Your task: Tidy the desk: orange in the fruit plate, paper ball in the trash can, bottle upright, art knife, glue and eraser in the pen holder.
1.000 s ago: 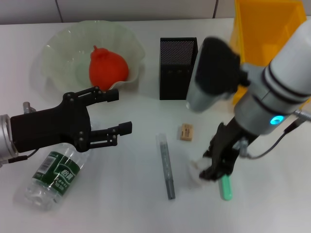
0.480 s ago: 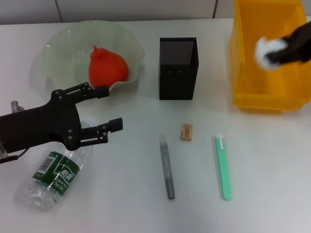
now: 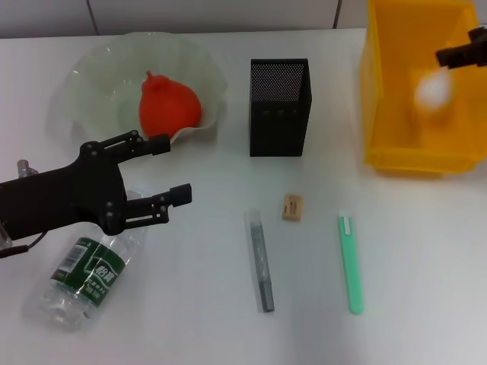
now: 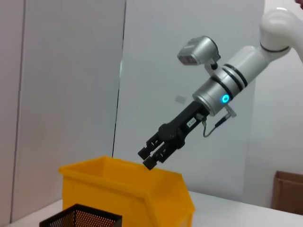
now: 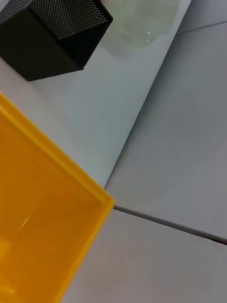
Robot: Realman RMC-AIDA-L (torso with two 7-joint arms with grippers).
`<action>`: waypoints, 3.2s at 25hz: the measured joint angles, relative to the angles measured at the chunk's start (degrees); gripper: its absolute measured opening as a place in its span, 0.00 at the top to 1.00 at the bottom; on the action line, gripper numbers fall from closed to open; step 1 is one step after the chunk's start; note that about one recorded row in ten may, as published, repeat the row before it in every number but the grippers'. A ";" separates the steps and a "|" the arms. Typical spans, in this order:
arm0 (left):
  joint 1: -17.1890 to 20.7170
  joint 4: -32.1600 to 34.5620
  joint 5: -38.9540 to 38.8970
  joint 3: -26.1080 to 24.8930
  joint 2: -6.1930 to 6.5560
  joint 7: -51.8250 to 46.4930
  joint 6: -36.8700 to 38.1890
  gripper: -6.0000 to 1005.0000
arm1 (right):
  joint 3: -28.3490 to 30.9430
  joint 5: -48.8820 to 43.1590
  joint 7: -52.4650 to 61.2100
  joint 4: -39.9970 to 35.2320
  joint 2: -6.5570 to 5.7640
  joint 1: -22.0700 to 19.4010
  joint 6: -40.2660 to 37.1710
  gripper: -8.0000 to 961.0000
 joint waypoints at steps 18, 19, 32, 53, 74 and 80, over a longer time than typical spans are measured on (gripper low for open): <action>10.56 41.94 10.88 15.99 -0.70 -41.06 -14.74 0.19 | -3.84 49.43 -41.30 10.79 1.58 -21.74 -10.92 0.12; 11.68 45.95 14.08 18.29 -0.68 -46.39 -16.64 0.19 | -4.04 49.96 -44.51 13.46 1.59 -22.17 -12.06 0.12; 10.74 66.06 55.69 43.60 -0.78 -93.43 -22.63 0.19 | -4.36 49.78 -70.25 37.39 1.35 -21.64 -17.15 0.12; 4.10 54.42 61.54 47.10 -1.09 -97.90 -25.65 0.19 | -4.48 48.92 -77.17 41.86 1.49 -20.44 -15.20 0.12; 2.15 53.17 62.60 46.96 -1.00 -97.99 -25.46 0.19 | -4.47 47.73 -77.20 42.24 1.53 -20.48 -14.46 0.12; 2.08 52.80 62.68 47.23 -1.00 -97.99 -25.49 0.19 | -4.43 47.73 -77.22 42.35 1.53 -20.36 -14.17 0.12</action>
